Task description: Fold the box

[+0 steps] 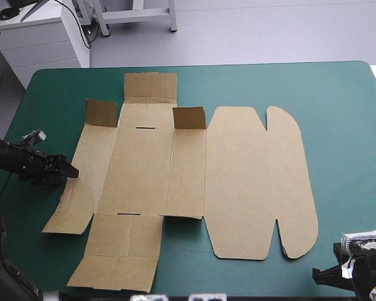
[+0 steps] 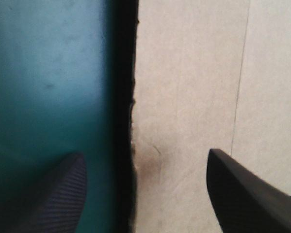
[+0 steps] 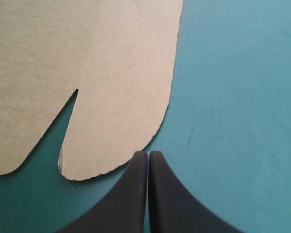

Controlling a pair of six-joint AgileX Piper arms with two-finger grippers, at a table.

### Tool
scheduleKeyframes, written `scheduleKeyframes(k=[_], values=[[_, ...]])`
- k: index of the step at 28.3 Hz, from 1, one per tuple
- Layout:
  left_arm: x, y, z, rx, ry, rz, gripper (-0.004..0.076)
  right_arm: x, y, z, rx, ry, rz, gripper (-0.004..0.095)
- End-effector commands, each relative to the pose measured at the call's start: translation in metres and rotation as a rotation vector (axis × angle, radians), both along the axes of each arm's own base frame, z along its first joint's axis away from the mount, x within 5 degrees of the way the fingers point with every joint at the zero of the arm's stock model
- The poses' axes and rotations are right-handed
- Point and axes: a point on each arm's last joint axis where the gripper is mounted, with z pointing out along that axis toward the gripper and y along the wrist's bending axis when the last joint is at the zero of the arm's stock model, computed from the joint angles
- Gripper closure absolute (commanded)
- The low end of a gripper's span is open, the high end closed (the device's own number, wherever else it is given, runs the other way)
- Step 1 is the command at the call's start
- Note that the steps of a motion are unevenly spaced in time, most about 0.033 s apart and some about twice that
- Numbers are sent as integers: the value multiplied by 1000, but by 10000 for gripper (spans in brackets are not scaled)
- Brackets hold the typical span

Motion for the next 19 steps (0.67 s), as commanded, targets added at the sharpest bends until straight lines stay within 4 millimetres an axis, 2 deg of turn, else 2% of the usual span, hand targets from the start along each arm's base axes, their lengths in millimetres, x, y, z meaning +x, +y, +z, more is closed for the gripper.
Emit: scheduleKeyframes(k=[1,10,15,19], values=[[-1,-31,-23,-63,97,-123,195,3,0,11,-2,-71,-9,912],[4,-54,-23,-84,95,-173,195,3,0,11,-2,-71,-9,912],[6,-56,-22,-110,87,-152,195,3,0,11,6,-70,-6,912],[-1,-60,-28,-138,122,-133,195,3,0,11,6,-70,-6,912]])
